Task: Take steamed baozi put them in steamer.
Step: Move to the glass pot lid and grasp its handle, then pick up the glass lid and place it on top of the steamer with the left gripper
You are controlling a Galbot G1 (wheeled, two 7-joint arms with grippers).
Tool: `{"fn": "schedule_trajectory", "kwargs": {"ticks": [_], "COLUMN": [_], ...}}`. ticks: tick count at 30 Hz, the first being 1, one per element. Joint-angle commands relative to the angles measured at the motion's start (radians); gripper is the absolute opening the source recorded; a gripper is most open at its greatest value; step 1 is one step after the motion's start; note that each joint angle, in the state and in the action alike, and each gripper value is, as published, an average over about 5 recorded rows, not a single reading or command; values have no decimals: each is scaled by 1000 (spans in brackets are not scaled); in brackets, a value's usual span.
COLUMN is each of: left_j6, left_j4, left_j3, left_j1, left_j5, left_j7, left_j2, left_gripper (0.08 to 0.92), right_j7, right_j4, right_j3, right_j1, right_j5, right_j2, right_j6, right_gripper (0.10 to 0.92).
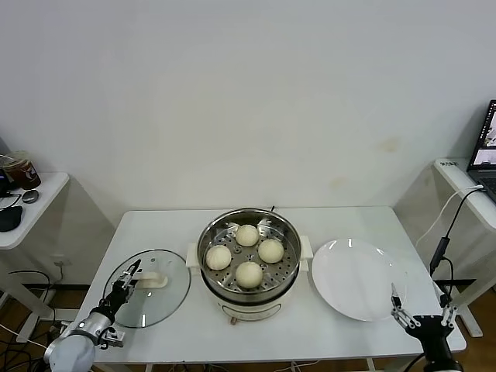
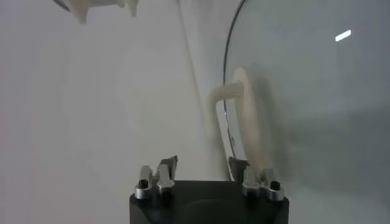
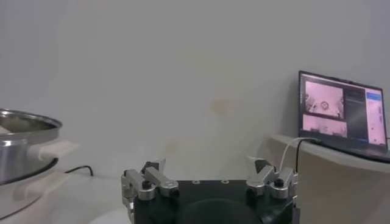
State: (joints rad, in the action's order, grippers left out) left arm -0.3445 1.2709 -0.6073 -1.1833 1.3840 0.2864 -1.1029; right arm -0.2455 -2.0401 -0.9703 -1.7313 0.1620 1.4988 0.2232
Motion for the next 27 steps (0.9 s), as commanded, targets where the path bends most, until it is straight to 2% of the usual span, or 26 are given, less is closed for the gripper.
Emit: {"fn": "schedule_trajectory", "kwargs": {"ticks": [1,6,10,16,19,22,27], "left_j6": [3,10,48,204,312,427,601], "left_j4": [-27,16,147,415,564,696,883], "left_j3": [2,-3,-14,-61,-95,-132,-138], "left_j1": [15,-20,-93,-280,-365,-413,-400], "left_j5": [-23,-47,-108,-240,-336,-443,-586], "left_j7": [43,93,102,81,10,-103,-288], "left_j2": [-4,-4,11,52,90,135,216], "left_gripper": [437,290,190,166,166,166,166], "right_j7": [-2,-4,-6,-10,-12,-15,-18], "right_j4": [4,17,32,60,78,94,114], "right_j3": [19,34,41,68,86,101,127], "right_j1": [-3,-3,-2,-7,-10,-9,1], "right_j5": [-5,-13,-17,-37,-48,-53,-66], "right_j2": [-1,-9,-21,-35,-42,-50,-55], "right_j6": [-3,5,10,21,28,31,36], "right_gripper": [823,823,823,823,823,823,823]}}
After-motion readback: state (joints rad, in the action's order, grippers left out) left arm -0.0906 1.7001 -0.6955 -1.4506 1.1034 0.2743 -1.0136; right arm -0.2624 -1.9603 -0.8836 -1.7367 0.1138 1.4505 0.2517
